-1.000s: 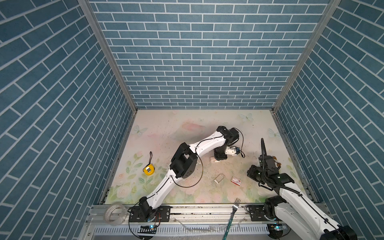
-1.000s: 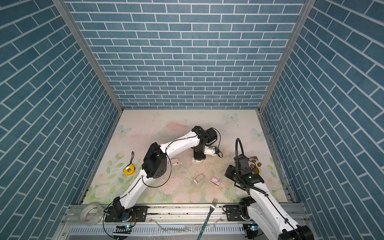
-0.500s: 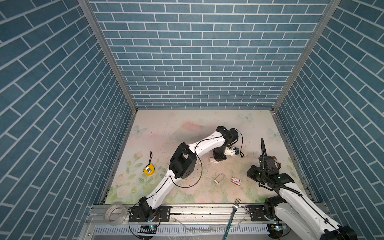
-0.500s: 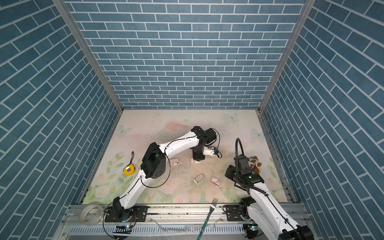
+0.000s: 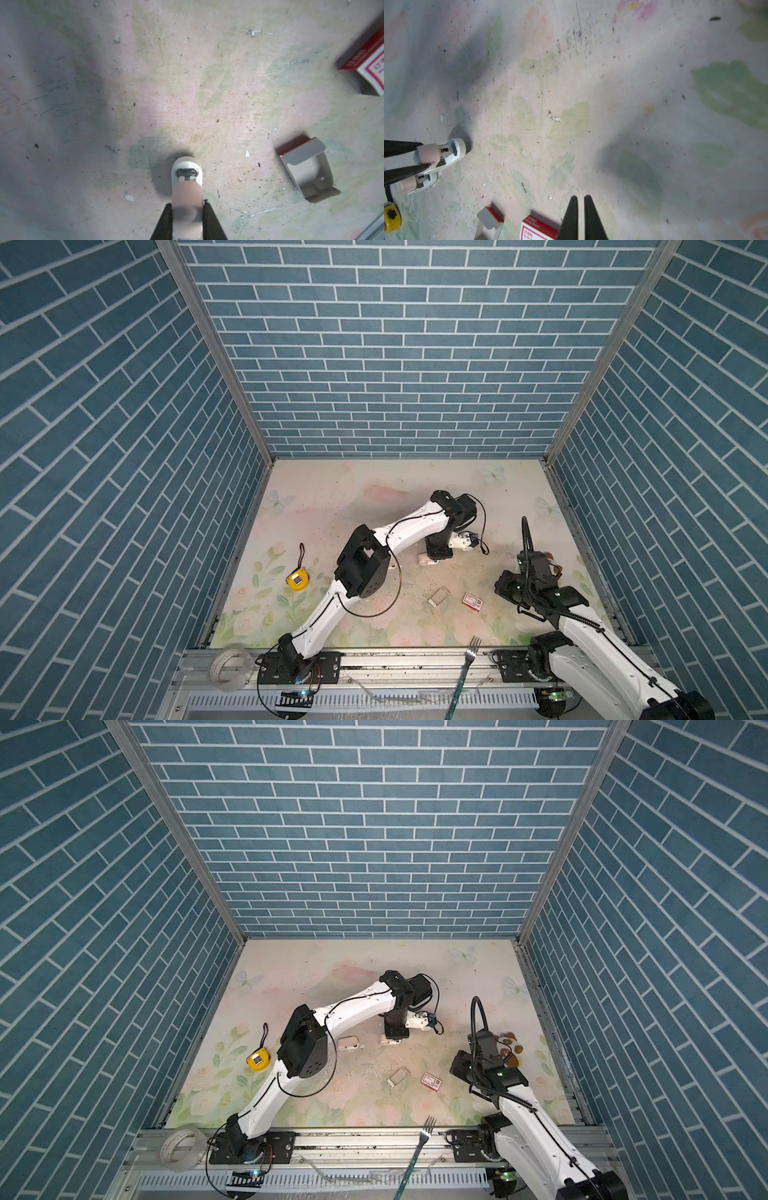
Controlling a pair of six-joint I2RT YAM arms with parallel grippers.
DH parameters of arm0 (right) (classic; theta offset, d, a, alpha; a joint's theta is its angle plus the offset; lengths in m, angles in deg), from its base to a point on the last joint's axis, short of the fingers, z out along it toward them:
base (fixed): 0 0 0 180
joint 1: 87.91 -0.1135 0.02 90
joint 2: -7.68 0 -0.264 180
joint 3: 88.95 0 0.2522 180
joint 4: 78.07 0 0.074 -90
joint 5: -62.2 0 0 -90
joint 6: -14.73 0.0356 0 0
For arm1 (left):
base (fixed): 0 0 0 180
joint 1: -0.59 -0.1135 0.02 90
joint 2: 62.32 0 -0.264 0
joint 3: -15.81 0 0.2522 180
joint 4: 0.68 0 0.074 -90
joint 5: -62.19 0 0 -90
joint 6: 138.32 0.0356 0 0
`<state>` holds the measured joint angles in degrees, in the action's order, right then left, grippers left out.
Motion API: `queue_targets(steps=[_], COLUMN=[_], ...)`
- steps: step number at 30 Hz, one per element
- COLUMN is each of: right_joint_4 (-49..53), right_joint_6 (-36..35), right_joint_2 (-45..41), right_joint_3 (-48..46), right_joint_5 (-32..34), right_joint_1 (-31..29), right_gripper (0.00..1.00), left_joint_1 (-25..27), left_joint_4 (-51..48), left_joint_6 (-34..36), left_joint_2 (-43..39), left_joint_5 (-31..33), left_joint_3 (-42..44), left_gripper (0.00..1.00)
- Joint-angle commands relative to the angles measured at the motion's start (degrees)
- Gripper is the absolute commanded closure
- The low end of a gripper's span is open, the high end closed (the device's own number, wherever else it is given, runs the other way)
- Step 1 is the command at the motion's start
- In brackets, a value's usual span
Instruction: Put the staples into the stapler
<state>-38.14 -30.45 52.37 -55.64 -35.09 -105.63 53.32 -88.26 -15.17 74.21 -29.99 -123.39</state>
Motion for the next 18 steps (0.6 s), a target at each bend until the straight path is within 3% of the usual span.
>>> queue_targets(steps=[1, 11, 18], right_joint_4=[1.2, 1.9, 2.0], right_joint_6=[1.4, 1.7, 1.8], right_joint_2=[-0.3, -1.7, -2.1], right_joint_3=[0.3, -0.5, -0.7], right_joint_5=[1.1, 1.3, 1.4], right_joint_1=[0.2, 0.2, 0.2], right_gripper=[0.89, 0.89, 0.88], left_joint_1=[-0.4, -0.4, -0.4], left_joint_4=[0.8, 3.9, 3.9], left_joint_6=[-0.6, -1.2, -1.3], left_joint_2=[-2.7, -3.6, -3.6], left_joint_5=[0.8, 1.1, 1.0], left_joint_3=[2.7, 6.9, 6.6], left_gripper=[0.88, 0.82, 0.71])
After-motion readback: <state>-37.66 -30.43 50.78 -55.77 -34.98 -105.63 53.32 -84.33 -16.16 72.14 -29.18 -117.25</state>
